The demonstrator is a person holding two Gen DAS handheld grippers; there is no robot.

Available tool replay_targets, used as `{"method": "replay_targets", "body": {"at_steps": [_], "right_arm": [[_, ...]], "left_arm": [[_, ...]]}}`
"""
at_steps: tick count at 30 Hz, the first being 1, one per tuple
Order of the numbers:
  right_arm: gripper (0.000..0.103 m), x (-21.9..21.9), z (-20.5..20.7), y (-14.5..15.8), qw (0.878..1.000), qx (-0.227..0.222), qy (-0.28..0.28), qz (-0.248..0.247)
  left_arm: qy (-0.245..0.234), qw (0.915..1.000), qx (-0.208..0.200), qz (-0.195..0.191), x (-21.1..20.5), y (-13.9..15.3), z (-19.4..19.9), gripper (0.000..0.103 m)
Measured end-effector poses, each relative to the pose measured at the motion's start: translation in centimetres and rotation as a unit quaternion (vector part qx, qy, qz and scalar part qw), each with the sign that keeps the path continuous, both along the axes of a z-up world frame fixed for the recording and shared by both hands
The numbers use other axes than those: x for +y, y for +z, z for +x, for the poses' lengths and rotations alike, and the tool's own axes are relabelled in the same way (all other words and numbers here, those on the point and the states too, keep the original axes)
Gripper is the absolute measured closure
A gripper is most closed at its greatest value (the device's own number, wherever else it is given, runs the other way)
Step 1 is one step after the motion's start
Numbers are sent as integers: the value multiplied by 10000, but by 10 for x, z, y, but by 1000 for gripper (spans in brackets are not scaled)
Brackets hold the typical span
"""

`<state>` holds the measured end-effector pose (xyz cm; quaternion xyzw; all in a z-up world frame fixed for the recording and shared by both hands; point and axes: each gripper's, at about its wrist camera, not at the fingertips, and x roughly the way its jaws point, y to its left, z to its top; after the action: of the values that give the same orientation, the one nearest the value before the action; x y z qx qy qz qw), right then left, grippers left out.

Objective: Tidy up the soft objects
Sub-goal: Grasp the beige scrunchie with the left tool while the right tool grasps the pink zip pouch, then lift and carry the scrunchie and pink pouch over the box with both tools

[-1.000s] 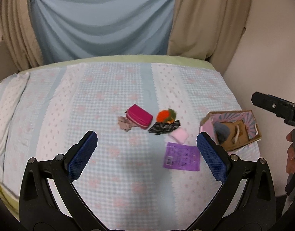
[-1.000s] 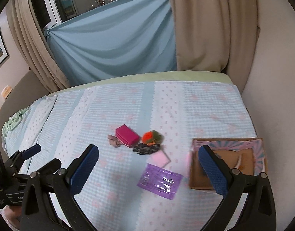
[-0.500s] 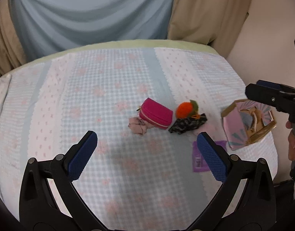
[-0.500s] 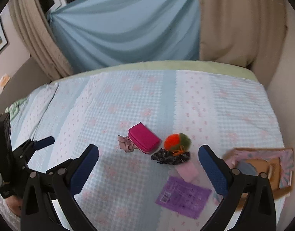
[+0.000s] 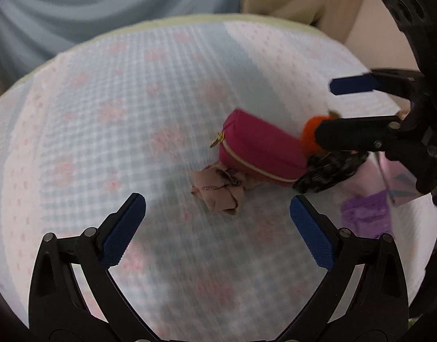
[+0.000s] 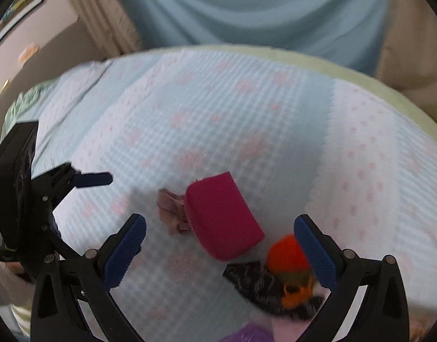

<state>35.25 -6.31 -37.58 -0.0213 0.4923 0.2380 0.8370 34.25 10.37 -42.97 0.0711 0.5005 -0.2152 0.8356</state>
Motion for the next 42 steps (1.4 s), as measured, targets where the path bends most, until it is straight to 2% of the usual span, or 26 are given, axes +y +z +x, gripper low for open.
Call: {"method": "replay_targets", "body": {"at_steps": [4, 7, 8, 11, 12, 13, 14, 16, 18, 21, 26, 34, 42], "right_arm": [[0, 10, 22, -38, 9983, 319, 495, 9], [0, 20, 33, -64, 9948, 488, 893, -101], [0, 22, 36, -70, 9939, 527, 963, -124], [0, 26, 44, -87, 9913, 708, 1099, -116], [7, 26, 46, -91, 9908, 753, 1122, -96], [20, 26, 47, -96, 9901, 813, 1146, -71], [25, 25, 48, -99, 9892, 883, 1166, -45], [30, 24, 48, -103, 9881, 985, 1182, 72], [35, 22, 45, -100, 9895, 863, 1154, 94], [42, 21, 41, -97, 9905, 793, 1117, 139], [54, 15, 36, -88, 9926, 660, 989, 266], [61, 15, 26, -68, 9950, 462, 834, 307], [61, 10, 5, -19, 9971, 148, 557, 491]], "left_arm": [[-264, 9996, 10, 44, -9, -35, 14, 7], [-496, 9986, 14, 165, -19, -56, 19, 16], [-561, 9983, 20, 180, -21, -60, 20, 21], [-740, 9970, -25, 226, -30, -69, 21, 24], [-780, 9967, -31, 239, -32, -71, 22, 30], [-790, 9966, -24, 247, -34, -73, 23, 34], [-770, 9966, -28, 277, -34, -74, 25, 41], [-801, 9966, -11, 215, -34, -73, 25, 46], [-849, 9961, -15, 242, -36, -70, 23, 58], [-981, 9943, -111, 408, -42, -68, 18, 67], [-946, 9949, -77, 350, -41, -63, 17, 77], [-901, 9952, -247, 307, -37, -36, 8, 78], [-820, 9946, -597, 229, -26, 24, -28, 78]]}}
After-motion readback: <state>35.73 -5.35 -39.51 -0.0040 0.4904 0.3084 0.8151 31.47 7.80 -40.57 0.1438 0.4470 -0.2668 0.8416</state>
